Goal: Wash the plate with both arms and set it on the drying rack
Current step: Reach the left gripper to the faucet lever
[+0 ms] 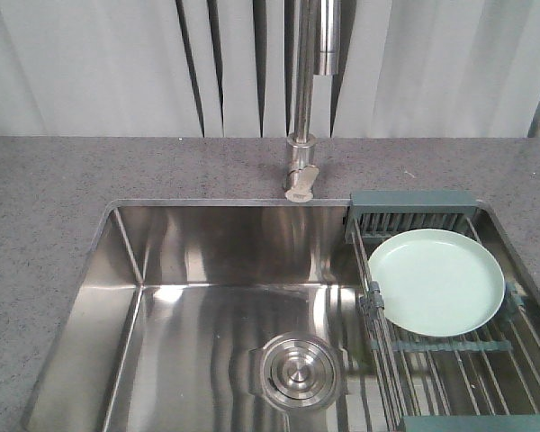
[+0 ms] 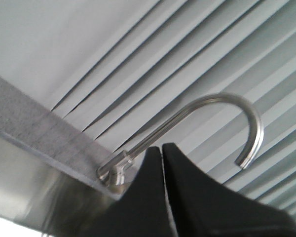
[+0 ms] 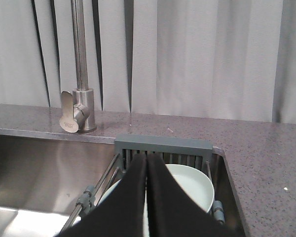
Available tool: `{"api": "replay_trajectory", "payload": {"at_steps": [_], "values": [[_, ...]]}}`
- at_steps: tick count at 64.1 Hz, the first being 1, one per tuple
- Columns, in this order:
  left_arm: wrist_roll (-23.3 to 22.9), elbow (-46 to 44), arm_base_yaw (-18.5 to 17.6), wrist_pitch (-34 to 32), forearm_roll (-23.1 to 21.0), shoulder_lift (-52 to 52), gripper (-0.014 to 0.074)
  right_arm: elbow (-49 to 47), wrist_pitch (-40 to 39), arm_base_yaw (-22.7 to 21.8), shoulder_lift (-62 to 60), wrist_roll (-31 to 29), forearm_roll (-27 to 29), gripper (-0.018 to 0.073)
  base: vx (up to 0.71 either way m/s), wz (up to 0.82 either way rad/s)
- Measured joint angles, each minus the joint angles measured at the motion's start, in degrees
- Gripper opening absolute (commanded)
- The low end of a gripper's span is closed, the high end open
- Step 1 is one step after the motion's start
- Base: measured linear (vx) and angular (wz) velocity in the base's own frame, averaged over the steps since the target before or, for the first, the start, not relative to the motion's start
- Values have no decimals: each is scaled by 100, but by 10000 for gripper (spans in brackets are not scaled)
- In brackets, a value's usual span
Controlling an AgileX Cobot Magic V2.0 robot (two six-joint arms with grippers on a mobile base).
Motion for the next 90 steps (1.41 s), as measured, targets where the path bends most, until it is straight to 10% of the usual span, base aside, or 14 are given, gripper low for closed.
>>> {"api": "replay_trajectory", "payload": {"at_steps": [28, 62, 90], "values": [[4093, -1272, -90, 2576, -2981, 4179, -6, 0, 0, 0, 0, 0, 0, -4, 0, 0], [4440, -3985, -1760, 2859, -3105, 7987, -6, 0, 0, 0, 0, 0, 0, -4, 0, 0], [3817, -5891, -2631, 2387, -3147, 9963, -6, 0, 0, 0, 0, 0, 0, -4, 0, 0]]}}
